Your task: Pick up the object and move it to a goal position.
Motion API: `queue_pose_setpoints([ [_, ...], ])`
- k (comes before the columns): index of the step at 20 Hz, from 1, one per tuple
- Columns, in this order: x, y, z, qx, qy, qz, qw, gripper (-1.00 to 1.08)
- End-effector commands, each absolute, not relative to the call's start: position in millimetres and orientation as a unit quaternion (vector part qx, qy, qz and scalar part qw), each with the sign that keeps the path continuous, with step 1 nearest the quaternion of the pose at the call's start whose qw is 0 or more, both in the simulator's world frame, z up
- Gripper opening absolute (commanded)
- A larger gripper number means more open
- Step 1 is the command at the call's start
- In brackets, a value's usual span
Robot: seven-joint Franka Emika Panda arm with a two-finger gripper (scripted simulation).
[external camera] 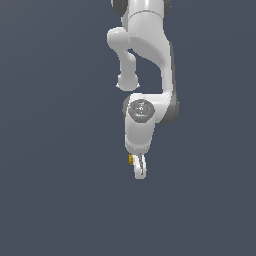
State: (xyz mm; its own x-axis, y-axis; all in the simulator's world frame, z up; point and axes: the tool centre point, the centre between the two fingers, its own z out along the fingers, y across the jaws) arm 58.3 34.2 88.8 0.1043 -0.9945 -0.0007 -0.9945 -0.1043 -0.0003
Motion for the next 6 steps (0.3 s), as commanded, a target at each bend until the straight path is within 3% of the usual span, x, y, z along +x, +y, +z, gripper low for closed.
queue_pose_setpoints([
  [1,56.9,37.2,99.5,-0.743,0.669,0.0,0.0,-1.0],
  [6,56.8,39.6,108.2,-0.743,0.669,0.0,0.0,-1.0],
])
